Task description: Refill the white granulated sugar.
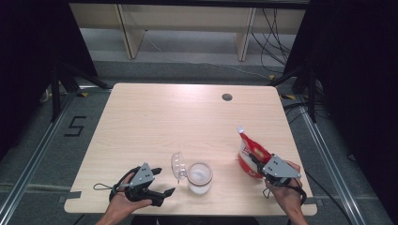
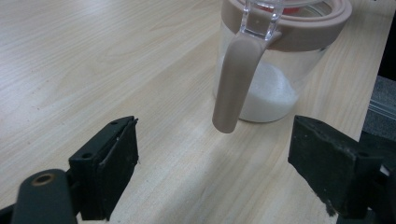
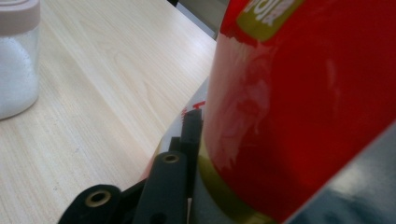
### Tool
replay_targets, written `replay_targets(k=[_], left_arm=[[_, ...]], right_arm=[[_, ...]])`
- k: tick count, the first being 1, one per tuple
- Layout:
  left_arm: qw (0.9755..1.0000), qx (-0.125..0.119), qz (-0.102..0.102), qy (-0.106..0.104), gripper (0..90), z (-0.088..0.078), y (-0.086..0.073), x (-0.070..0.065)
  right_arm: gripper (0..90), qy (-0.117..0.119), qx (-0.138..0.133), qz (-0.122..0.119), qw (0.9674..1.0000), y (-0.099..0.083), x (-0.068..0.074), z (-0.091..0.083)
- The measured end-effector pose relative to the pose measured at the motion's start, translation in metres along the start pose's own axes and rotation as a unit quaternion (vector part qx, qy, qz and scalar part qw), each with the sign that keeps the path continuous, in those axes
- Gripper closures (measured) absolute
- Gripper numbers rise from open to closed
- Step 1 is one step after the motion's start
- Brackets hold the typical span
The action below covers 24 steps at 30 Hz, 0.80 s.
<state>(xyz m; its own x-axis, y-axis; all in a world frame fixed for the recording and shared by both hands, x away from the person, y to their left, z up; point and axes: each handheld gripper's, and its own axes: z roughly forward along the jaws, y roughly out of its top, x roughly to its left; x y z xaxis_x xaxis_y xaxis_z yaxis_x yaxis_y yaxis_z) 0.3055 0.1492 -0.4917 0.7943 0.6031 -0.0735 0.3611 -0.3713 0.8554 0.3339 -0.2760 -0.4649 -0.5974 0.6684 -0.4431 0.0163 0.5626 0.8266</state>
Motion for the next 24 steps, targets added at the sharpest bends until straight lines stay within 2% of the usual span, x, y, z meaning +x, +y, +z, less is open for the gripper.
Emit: replay_targets(k=[4,6,7,8,11,13,16,19,20,24], left_arm=[[1.0000,0.000,0.001,0.000,15.6,0.000,0.000,0.000],[1.0000,0.000,-0.001,0.003,15.5,0.000,0.000,0.000],[1.0000,0.000,-0.001,0.003,15.5,0.000,0.000,0.000],[1.0000,0.001,-0.002,0.003,15.5,-0.001,0.000,0.000],[1.0000,0.000,-0.001,0.003,15.5,0.000,0.000,0.000],[1.0000,0.001,-0.004,0.003,15.5,0.000,0.000,0.000],[1.0000,0.001,-0.004,0.000,15.5,0.000,0.000,0.000],[1.0000,0.002,-0.004,0.003,15.5,0.000,0.000,0.000],[1.0000,0.001,-0.005,0.000,15.6,0.000,0.000,0.000],[1.0000,0.003,-0.005,0.000,15.5,0.000,0.001,0.000]], right_arm=[[68.2,-0.010,-0.004,0.005,0.9999,0.000,-0.001,-0.001],[59.7,-0.017,-0.007,0.039,0.9991,0.001,0.001,-0.005],[59.7,-0.017,-0.007,0.039,0.9991,0.001,0.001,-0.005],[53.1,-0.031,-0.005,0.047,0.9984,0.001,0.002,-0.008],[46.7,-0.038,-0.014,0.072,0.9966,0.001,0.003,-0.014],[42.4,-0.048,-0.016,0.095,0.9942,0.000,0.005,-0.018],[39.9,-0.049,-0.018,0.104,0.9932,0.001,0.009,-0.022],[39.3,-0.047,-0.021,0.098,0.9939,0.002,0.009,-0.025],[38.5,-0.050,-0.024,0.109,0.9925,0.003,0.011,-0.028],[37.6,-0.052,-0.020,0.123,0.9909,0.001,0.014,-0.033]])
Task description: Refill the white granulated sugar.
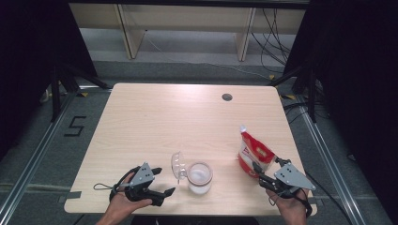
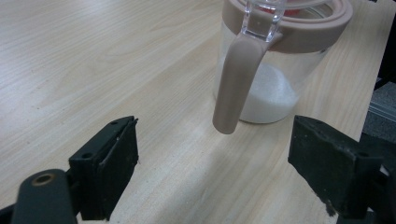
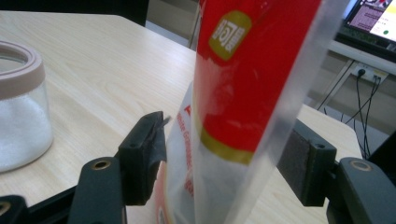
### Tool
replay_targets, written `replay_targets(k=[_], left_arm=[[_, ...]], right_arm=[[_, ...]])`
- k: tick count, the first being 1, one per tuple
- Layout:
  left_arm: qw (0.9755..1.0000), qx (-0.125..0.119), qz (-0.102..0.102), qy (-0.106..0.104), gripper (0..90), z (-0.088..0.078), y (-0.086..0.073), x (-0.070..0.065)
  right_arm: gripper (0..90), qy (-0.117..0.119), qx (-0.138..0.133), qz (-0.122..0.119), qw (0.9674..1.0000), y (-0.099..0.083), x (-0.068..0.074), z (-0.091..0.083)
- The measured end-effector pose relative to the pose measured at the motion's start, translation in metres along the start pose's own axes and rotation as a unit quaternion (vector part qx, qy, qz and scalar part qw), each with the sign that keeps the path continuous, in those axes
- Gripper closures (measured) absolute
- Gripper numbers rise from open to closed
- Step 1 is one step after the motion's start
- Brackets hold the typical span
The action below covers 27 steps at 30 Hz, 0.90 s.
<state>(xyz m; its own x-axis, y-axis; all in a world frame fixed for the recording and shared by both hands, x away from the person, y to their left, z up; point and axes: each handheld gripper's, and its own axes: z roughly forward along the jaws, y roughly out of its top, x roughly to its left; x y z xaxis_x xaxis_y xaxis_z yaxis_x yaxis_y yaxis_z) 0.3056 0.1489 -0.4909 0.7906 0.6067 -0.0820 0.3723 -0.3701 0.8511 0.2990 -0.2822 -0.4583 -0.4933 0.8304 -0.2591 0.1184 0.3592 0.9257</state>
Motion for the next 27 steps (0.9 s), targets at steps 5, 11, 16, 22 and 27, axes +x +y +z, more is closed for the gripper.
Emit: replay_targets(k=[5,11,16,22,27], left_arm=[[1.0000,-0.003,-0.003,0.002,15.6,0.001,0.001,0.000],[0.9999,0.006,0.006,0.006,15.5,-0.002,0.001,0.003],[1.0000,-0.003,-0.003,0.003,15.6,-0.001,0.000,0.001],[1.0000,-0.004,-0.004,0.003,15.5,-0.001,0.000,0.001],[0.9999,-0.008,-0.008,0.001,15.6,0.000,0.000,0.000]], right_arm=[[37.2,0.004,0.011,0.025,0.9996,-0.002,0.002,-0.005],[35.0,0.001,0.019,0.030,0.9994,-0.006,0.002,-0.016],[31.1,0.013,0.024,0.058,0.9979,-0.009,0.005,-0.021],[24.1,0.009,0.037,0.081,0.9960,-0.013,0.008,-0.027],[23.5,0.017,0.052,0.086,0.9948,-0.015,0.013,-0.030]])
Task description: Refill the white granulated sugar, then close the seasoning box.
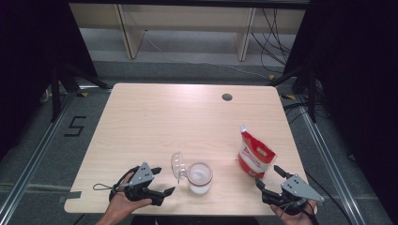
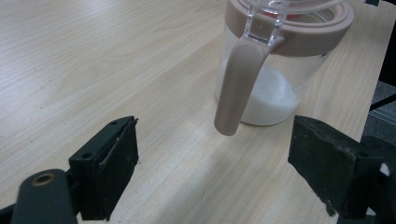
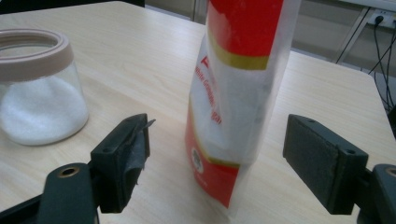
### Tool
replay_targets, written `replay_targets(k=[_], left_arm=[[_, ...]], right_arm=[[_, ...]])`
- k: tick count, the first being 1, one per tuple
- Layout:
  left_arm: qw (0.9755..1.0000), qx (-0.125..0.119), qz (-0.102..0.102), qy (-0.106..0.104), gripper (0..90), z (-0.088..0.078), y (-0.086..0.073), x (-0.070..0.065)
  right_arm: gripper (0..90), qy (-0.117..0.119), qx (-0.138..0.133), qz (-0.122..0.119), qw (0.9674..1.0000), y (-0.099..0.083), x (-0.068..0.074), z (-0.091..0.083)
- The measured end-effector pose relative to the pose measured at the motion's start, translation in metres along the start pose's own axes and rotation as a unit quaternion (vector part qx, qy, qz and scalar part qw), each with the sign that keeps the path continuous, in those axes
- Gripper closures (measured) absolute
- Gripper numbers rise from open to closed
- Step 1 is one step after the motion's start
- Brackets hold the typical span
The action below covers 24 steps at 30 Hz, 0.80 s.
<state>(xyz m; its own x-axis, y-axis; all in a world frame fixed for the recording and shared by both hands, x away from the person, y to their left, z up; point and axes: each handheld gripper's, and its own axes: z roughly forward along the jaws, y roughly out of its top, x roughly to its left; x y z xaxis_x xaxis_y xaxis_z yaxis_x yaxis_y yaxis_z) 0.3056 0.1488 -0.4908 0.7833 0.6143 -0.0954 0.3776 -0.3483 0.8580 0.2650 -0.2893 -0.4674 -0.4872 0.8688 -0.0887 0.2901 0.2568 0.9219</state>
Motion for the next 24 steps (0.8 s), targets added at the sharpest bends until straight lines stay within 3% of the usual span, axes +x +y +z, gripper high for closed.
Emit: replay_targets(k=[4,5,6,7,10,11,12,16,17,19,22,23,24], left_arm=[[1.0000,0.002,-0.001,0.001,15.6,-0.001,0.000,0.000],[0.9998,0.010,0.019,0.004,15.6,-0.002,0.001,0.003],[0.9998,0.010,0.019,0.004,15.6,-0.002,0.001,0.003],[1.0000,0.005,0.001,0.005,15.6,-0.001,0.000,0.000],[0.9999,0.007,0.005,0.007,16.3,-0.001,0.001,0.001],[0.9999,0.007,-0.004,0.013,16.3,-0.001,0.000,0.001],[0.9997,0.013,0.005,0.018,16.6,-0.002,0.001,0.002],[0.9999,0.001,-0.004,0.016,32.0,-0.006,0.001,0.001],[0.9999,-0.004,-0.006,0.014,36.3,-0.006,0.001,0.000],[0.9998,-0.011,0.003,0.015,45.6,-0.008,0.001,0.000],[0.9997,-0.017,0.004,0.014,59.2,-0.010,0.000,-0.002],[0.9996,-0.021,0.002,0.020,59.2,-0.012,0.001,-0.002],[0.9995,-0.029,0.001,0.016,68.1,-0.012,0.001,-0.002]], right_arm=[[23.5,-0.007,0.006,-0.014,0.9999,-0.001,0.001,-0.003],[23.1,-0.002,0.018,0.012,0.9998,-0.003,0.004,-0.006],[23.1,-0.002,0.018,0.012,0.9998,-0.003,0.004,-0.006],[22.2,-0.001,0.017,-0.001,0.9999,-0.004,0.002,-0.005],[22.3,-0.002,0.021,-0.001,0.9998,-0.005,0.002,-0.005],[22.3,-0.002,0.021,-0.001,0.9998,-0.005,0.002,-0.005],[22.4,0.003,0.024,-0.004,0.9997,-0.005,0.002,-0.006],[23.0,-0.005,0.026,-0.005,0.9996,-0.004,0.003,-0.005],[23.1,-0.004,0.021,-0.018,0.9996,-0.004,0.001,-0.004],[23.3,0.003,0.030,-0.004,0.9995,-0.004,0.004,-0.005],[23.5,0.000,0.031,-0.011,0.9995,-0.004,0.004,-0.005],[23.8,0.001,0.028,-0.017,0.9995,-0.004,0.004,-0.004],[23.8,0.001,0.026,-0.018,0.9995,-0.004,0.005,-0.004]])
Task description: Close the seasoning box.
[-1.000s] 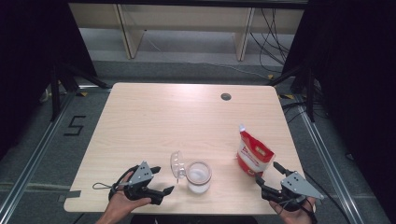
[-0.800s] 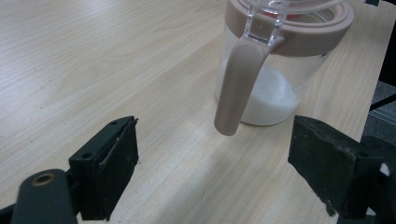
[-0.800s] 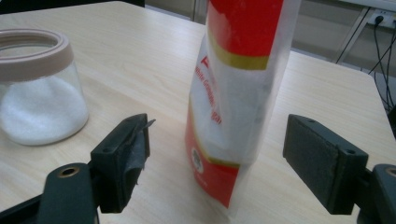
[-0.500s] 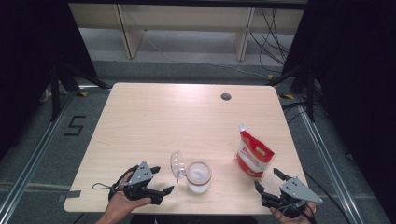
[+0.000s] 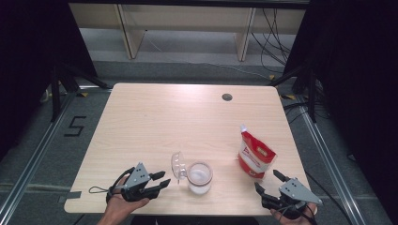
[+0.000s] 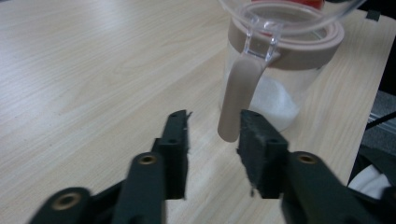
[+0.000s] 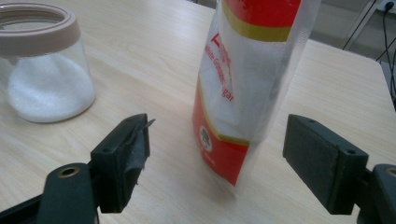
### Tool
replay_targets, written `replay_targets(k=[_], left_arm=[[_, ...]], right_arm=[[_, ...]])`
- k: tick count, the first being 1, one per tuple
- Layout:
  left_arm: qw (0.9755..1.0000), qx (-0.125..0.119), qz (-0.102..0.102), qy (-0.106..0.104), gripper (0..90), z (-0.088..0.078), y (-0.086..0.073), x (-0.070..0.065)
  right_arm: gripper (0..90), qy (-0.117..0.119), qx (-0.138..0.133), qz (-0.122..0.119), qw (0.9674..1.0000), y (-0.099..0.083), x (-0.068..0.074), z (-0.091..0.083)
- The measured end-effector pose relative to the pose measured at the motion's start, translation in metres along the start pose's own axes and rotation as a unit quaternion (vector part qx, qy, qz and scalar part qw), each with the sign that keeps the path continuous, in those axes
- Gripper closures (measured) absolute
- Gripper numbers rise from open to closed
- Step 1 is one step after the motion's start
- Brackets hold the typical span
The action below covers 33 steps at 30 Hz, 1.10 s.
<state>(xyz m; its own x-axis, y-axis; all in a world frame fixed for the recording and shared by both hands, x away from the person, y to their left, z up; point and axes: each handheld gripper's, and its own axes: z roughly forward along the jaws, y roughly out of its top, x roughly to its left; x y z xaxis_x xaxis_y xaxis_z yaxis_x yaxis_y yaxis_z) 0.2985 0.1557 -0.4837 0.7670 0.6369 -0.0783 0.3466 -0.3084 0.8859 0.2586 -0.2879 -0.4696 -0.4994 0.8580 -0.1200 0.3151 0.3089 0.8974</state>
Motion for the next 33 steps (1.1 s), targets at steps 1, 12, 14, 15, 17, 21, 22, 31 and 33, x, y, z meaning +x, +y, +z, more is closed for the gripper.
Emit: replay_targets(k=[1,12,14,15,17,21,22,31,33], left_arm=[[1.0000,0.001,0.001,0.004,71.3,-0.003,0.002,-0.001],[1.0000,-0.002,0.003,-0.003,89.4,-0.003,0.008,-0.010],[0.9999,0.001,0.011,-0.004,89.5,-0.003,0.010,-0.013],[0.9999,-0.003,0.011,-0.006,89.5,-0.003,0.011,-0.013],[0.9996,-0.001,0.028,-0.007,89.5,-0.003,0.014,-0.011],[0.9998,-0.007,0.014,-0.009,89.5,-0.004,0.018,-0.011],[0.9998,-0.007,0.014,-0.009,89.5,-0.004,0.018,-0.011],[0.9991,-0.015,0.034,-0.019,89.5,-0.004,0.029,-0.012],[0.9991,-0.013,0.035,-0.018,89.5,-0.005,0.031,-0.012]], right_arm=[[23.9,0.001,0.003,0.007,1.0000,0.000,0.001,0.000],[24.8,0.001,0.003,-0.003,1.0000,0.001,0.001,0.000],[24.8,0.003,0.004,0.005,1.0000,0.000,0.002,0.000],[24.9,0.003,0.004,0.005,1.0000,0.000,0.002,0.000],[24.9,0.001,0.008,0.016,0.9998,0.000,0.005,-0.001],[24.9,0.010,0.007,-0.001,0.9999,0.001,0.004,0.001],[24.9,0.010,0.007,-0.001,0.9999,0.001,0.004,0.001],[25.1,0.004,0.008,-0.006,0.9999,0.001,0.005,0.001],[25.2,0.003,0.003,-0.020,0.9998,0.002,0.004,0.002]])
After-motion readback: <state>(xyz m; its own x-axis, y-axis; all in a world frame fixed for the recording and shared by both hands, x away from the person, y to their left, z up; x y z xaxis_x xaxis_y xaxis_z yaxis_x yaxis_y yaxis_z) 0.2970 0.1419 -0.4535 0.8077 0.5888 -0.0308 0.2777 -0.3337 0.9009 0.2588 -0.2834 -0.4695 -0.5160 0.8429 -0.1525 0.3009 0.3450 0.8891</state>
